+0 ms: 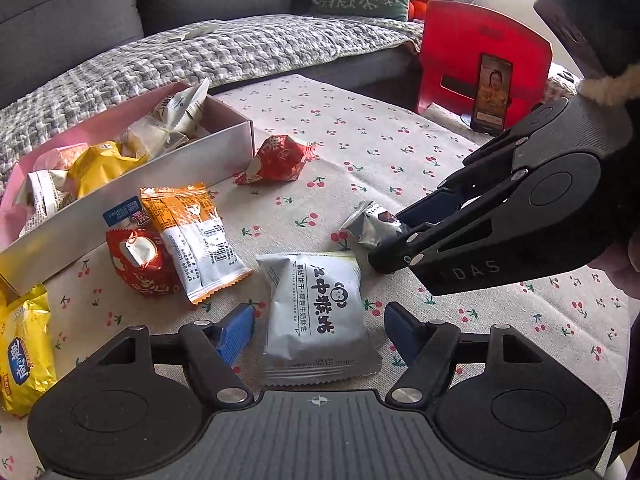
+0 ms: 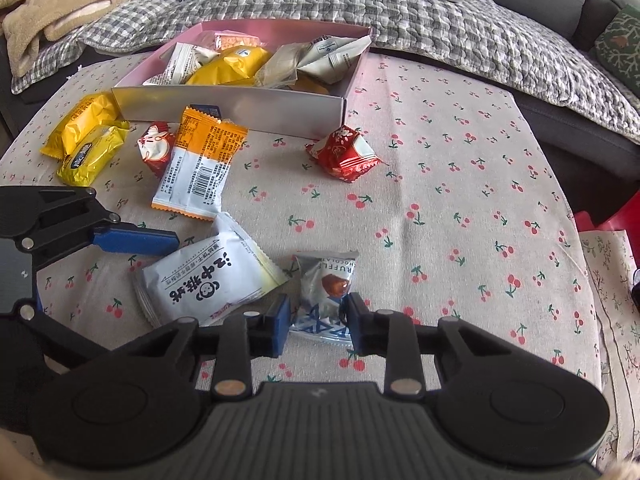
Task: Organize snacks
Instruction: 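Grasp the white printed packet with the left tool while the right grasps a blue-white candy, then carry both snacks over the box and open both tools inside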
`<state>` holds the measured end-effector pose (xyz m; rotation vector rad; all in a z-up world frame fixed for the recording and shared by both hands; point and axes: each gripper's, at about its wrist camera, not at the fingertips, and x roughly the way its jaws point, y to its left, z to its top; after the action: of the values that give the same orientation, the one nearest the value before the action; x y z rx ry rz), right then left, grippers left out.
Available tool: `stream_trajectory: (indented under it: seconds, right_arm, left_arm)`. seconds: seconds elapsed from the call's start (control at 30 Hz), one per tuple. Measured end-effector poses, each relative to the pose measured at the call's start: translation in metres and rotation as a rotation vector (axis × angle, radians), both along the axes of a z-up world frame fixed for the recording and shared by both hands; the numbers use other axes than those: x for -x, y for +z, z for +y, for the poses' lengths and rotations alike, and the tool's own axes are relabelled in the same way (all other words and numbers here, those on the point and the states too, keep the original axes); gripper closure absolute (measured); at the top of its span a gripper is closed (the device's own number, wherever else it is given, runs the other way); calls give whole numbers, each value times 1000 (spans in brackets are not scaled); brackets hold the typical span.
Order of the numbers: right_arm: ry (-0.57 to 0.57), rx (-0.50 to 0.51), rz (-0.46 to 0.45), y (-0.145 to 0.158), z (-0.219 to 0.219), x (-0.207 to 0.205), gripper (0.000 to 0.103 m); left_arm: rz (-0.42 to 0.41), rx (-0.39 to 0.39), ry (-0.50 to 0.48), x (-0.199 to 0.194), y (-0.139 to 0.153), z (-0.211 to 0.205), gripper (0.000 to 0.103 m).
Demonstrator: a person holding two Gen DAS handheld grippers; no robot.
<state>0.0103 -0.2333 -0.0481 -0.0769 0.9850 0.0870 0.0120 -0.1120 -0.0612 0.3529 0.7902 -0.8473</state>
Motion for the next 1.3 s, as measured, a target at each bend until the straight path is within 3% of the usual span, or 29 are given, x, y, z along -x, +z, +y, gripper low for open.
stream_trajectory:
  seconds: [0.1,0.2,0.27,0.9,1.3]
  right_arm:
    - [-3,3,-1,0,1,1,76]
    - [-4,2,-2,0,0,0,76]
    - [-9,-2,-5,0,0,0,76]
    - [-3,-32,-44,11,3,0,82]
    - [-13,-90,-100,31,3,-8,82]
  left_arm:
    - [-18,-16,1,5,0,-5,34]
    - [-24,-24,15,7,2,-5,53]
    - [-4,-18,37,5,4,-3,56]
    - [18,17,132,6,29,20,58]
    - [-10,74,200,-3,57,39,58]
